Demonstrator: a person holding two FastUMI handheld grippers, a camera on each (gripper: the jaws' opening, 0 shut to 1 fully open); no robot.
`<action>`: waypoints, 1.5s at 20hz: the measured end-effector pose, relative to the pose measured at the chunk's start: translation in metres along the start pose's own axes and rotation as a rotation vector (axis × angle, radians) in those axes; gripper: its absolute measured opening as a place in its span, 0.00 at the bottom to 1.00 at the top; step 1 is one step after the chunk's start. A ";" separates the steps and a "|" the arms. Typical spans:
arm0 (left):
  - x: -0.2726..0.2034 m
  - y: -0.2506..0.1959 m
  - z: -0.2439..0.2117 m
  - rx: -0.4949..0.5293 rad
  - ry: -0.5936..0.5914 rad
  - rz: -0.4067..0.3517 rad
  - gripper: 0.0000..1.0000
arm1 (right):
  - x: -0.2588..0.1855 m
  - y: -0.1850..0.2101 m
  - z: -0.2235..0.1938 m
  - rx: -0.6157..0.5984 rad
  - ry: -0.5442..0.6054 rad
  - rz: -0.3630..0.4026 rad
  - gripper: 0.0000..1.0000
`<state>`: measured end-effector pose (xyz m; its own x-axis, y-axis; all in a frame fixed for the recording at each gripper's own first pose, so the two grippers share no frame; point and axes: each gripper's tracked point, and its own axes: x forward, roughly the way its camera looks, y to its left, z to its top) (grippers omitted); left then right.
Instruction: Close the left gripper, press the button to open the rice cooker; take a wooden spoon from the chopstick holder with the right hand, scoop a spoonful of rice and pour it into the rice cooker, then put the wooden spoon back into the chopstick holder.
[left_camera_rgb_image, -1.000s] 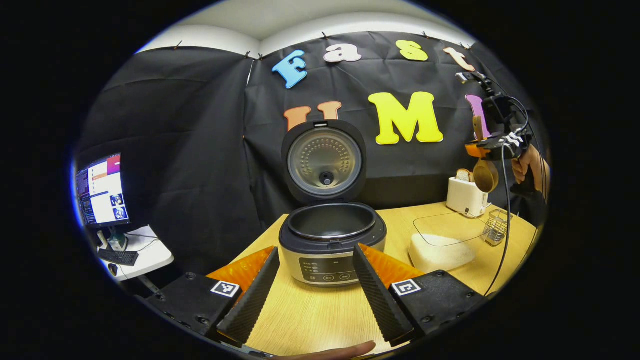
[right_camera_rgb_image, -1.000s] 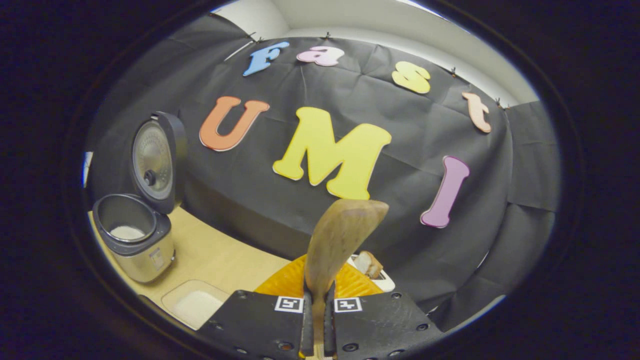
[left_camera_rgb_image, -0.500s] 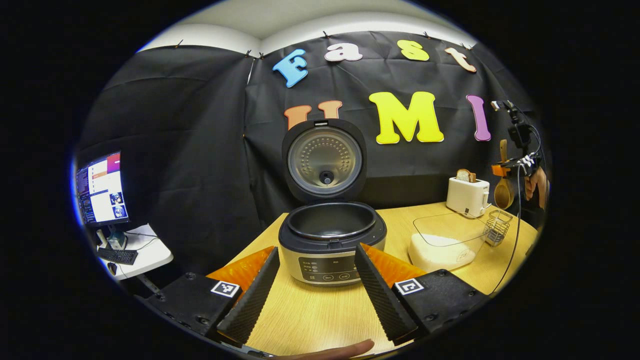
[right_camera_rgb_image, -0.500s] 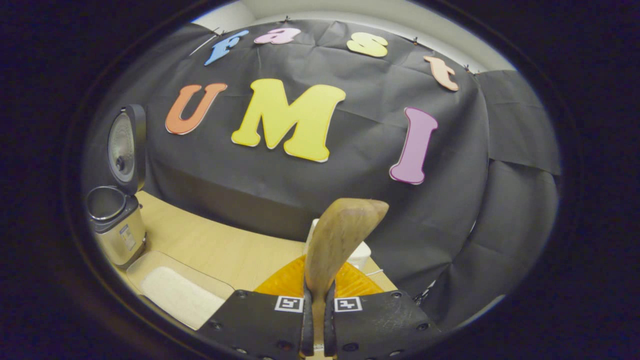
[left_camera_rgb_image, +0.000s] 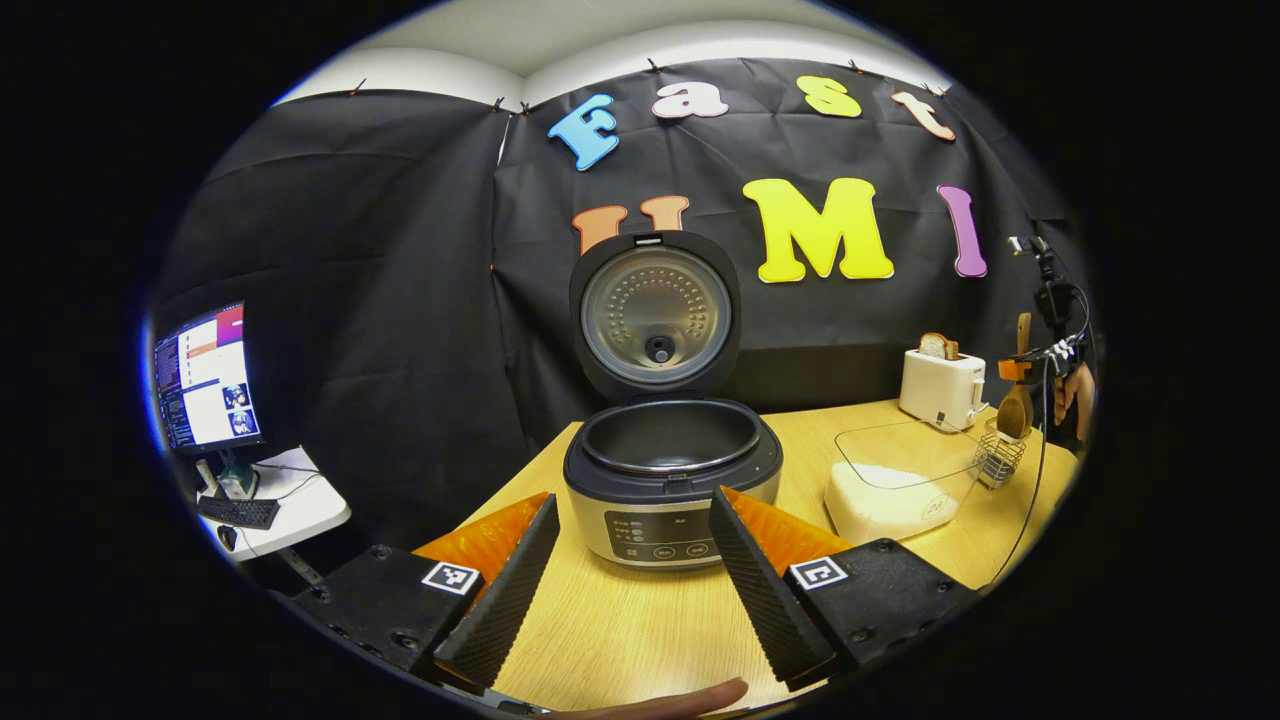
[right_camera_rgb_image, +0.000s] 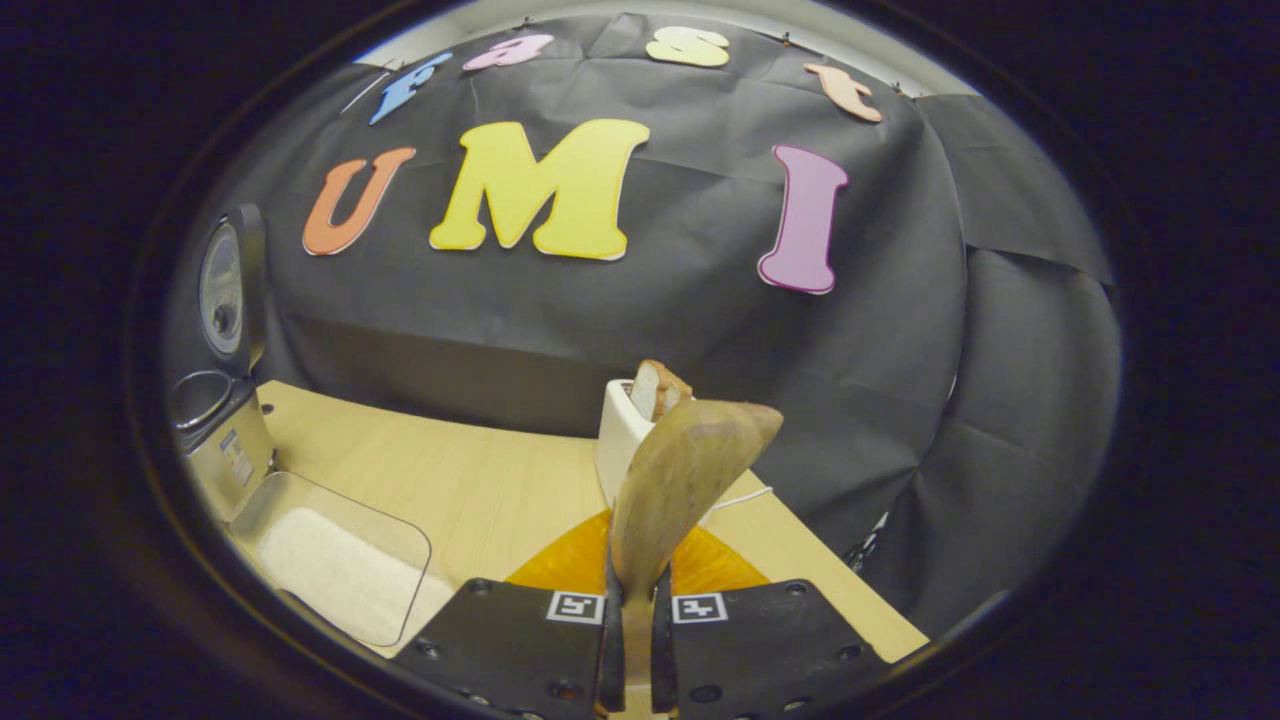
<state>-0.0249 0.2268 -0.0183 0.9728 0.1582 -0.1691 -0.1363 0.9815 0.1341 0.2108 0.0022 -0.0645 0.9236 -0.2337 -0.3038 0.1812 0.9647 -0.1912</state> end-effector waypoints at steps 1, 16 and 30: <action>0.000 0.001 0.000 0.000 0.001 0.000 0.96 | -0.003 -0.002 -0.005 0.000 0.012 -0.001 0.13; 0.000 -0.001 0.001 -0.005 -0.002 0.002 0.97 | 0.008 -0.037 -0.026 0.058 0.067 -0.059 0.80; 0.003 -0.025 0.007 -0.050 -0.011 -0.011 0.96 | -0.092 -0.044 -0.005 0.107 -0.139 -0.034 0.95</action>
<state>-0.0169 0.2022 -0.0158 0.9763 0.1465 -0.1591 -0.1345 0.9874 0.0838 0.1167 -0.0196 -0.0325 0.9529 -0.2545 -0.1652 0.2411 0.9656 -0.0968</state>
